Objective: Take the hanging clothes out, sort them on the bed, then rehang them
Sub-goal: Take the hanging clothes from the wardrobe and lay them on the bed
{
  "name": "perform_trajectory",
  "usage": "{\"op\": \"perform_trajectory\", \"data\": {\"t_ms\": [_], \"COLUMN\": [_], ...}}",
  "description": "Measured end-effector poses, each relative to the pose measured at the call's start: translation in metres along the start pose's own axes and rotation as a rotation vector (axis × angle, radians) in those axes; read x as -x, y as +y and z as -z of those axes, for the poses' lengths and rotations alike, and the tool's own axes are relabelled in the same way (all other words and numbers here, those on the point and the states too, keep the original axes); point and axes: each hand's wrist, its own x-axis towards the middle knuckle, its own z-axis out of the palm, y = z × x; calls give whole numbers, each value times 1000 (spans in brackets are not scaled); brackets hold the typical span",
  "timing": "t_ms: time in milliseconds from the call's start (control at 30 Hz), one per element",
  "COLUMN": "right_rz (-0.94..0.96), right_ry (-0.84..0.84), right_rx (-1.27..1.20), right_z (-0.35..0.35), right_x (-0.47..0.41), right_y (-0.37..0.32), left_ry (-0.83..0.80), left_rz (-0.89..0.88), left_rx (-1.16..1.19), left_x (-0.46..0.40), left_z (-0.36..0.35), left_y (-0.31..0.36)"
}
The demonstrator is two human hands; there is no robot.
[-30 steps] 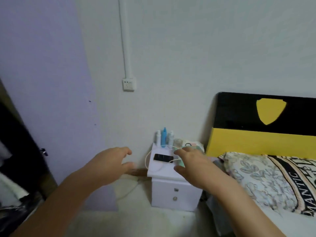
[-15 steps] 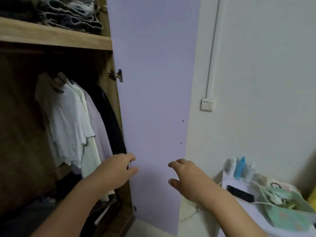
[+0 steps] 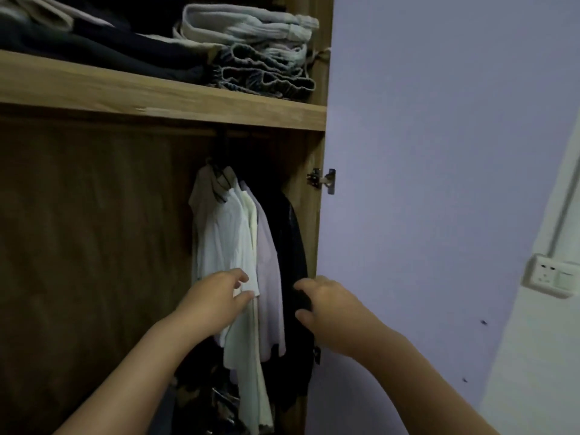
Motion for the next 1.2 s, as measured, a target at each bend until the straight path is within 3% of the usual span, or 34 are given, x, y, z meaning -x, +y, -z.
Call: {"op": "perform_trajectory", "data": {"t_ms": [167, 433, 733, 900, 967, 1033, 1133, 1200], "right_rz": [138, 237, 115, 116, 155, 132, -50, -119], "right_ry": [43, 166, 260, 612, 674, 603, 344, 285], "right_rx": [-77, -159, 115, 279, 286, 126, -399, -692], "right_z": [10, -3, -27, -48, -50, -44, -49, -58], "right_x": [-69, -166, -262, -302, -313, -319, -337, -350], "right_y": [3, -17, -43, -58, -71, -89, -107, -111], "left_ry": [150, 236, 268, 294, 310, 327, 355, 367], "left_rz": [84, 123, 16, -19, -25, -28, -34, -28], "left_rx": [45, 51, 0, 11, 28, 52, 88, 111], "left_x": [-39, -99, -173, -202, -209, -214, -217, -217], "left_z": [5, 19, 50, 66, 70, 74, 80, 84], "left_y": [-15, -52, -116, -148, -159, -168, -180, -187]}}
